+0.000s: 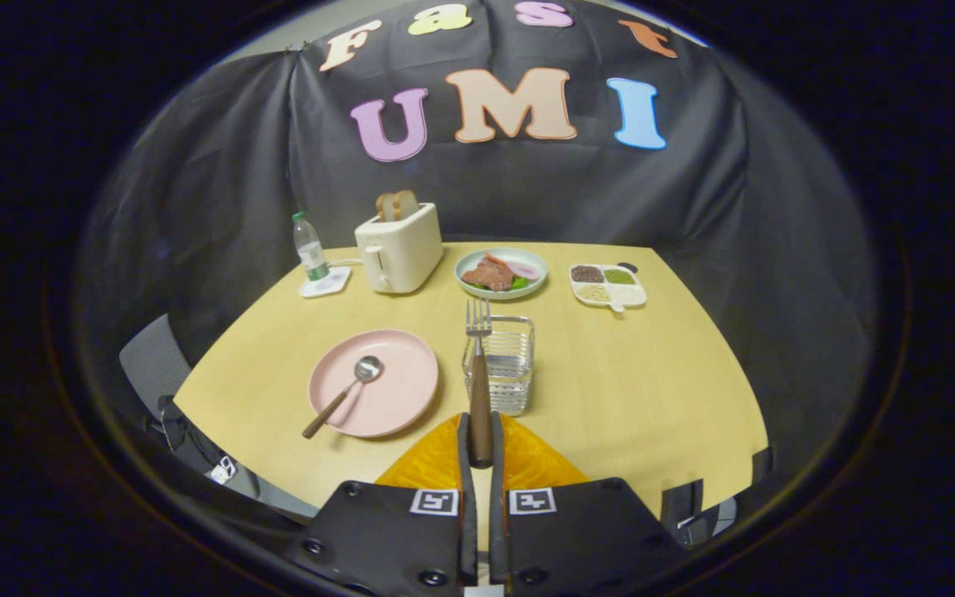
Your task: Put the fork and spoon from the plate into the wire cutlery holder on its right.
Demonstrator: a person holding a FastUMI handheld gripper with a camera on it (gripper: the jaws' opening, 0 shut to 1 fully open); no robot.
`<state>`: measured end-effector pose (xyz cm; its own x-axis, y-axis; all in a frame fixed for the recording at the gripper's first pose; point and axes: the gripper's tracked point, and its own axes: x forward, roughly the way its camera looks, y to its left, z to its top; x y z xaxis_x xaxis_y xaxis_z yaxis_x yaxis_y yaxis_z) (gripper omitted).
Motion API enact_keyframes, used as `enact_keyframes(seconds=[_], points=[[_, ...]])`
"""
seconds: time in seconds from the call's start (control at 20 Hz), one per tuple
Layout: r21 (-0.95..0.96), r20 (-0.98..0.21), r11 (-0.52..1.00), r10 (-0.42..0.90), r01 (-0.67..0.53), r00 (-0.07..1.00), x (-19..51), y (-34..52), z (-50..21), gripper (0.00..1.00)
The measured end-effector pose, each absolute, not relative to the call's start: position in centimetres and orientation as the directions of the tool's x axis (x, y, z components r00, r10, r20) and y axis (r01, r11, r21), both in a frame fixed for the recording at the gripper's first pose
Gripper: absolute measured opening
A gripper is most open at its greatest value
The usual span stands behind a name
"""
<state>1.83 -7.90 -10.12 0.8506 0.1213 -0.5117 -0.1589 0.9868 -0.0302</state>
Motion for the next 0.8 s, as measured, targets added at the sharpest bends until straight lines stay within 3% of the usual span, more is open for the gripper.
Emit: enact_keyframes(seconds=[0.55,0.8], points=[[-0.040,-0.747,0.981,0.099,-0.192,0.657,3.7,-8.9,-11.8,0.09],[-0.046,-0.796,0.979,0.085,-0.199,0.599,4.9,-8.5,-11.9,0.09]])
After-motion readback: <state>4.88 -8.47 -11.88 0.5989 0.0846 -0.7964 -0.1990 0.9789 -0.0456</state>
